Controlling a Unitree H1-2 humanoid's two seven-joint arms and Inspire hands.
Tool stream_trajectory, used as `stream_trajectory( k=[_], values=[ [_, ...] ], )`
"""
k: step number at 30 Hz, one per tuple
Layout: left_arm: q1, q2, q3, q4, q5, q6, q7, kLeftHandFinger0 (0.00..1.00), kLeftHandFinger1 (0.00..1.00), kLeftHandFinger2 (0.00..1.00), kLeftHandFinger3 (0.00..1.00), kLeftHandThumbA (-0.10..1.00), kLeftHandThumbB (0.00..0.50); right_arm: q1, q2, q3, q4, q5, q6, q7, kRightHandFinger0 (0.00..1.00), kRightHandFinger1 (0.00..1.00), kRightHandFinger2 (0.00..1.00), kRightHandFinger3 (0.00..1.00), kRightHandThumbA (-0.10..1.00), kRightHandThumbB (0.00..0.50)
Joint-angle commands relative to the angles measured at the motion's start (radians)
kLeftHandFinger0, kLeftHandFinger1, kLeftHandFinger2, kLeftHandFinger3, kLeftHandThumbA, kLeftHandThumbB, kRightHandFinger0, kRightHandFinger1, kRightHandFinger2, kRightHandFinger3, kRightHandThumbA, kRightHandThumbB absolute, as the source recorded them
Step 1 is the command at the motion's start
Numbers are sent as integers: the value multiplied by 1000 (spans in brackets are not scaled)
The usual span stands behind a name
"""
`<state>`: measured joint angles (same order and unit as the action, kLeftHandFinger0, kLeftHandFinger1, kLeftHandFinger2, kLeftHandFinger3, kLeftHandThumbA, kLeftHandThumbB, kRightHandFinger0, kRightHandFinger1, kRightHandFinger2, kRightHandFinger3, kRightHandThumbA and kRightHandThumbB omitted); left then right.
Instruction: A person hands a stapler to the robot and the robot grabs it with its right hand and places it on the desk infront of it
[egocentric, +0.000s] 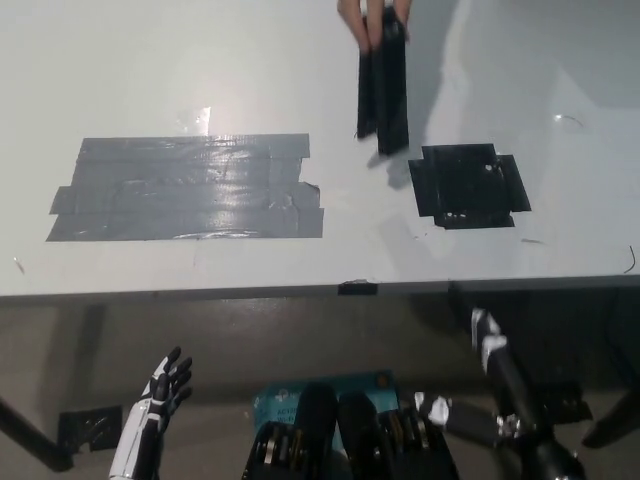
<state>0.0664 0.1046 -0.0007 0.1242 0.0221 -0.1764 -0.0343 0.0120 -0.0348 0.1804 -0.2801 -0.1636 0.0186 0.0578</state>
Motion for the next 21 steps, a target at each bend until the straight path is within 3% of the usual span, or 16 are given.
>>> stream_trajectory(
  k=[1, 5, 8, 13, 18, 21],
  values=[
    [-4, 5, -8, -9, 4, -37, -11, 1000, 1000, 1000, 1000, 1000, 351, -123, 18, -32, -65, -77, 55, -37, 1000, 1000, 1000, 1000, 934, 270],
    [-3, 6, -7, -18, 6, -31, -12, 1000, 1000, 1000, 1000, 1000, 330, -248, 18, -51, -10, -112, 120, -42, 1000, 1000, 1000, 1000, 970, 267],
    [-7, 4, -6, -21, 10, -26, -12, 1000, 1000, 1000, 1000, 1000, 345, -364, 7, -74, 94, -124, 146, -55, 1000, 1000, 1000, 1000, 983, 249],
    [-11, 6, -5, -26, 8, -34, -18, 1000, 1000, 1000, 1000, 1000, 321, -514, -18, -91, 361, -145, 113, -97, 1000, 1000, 1000, 1000, 1000, 320],
    [-11, 8, -4, -30, 6, -36, -21, 1000, 1000, 1000, 1000, 1000, 327, -626, -23, -110, 555, -124, 68, -123, 1000, 1000, 1000, 1000, 1000, 306],
    [-8, 8, -4, -37, 0, -37, -24, 1000, 1000, 1000, 1000, 1000, 323, -704, -22, -123, 672, -119, 67, -148, 1000, 1000, 1000, 1000, 1000, 332]
  ],
)
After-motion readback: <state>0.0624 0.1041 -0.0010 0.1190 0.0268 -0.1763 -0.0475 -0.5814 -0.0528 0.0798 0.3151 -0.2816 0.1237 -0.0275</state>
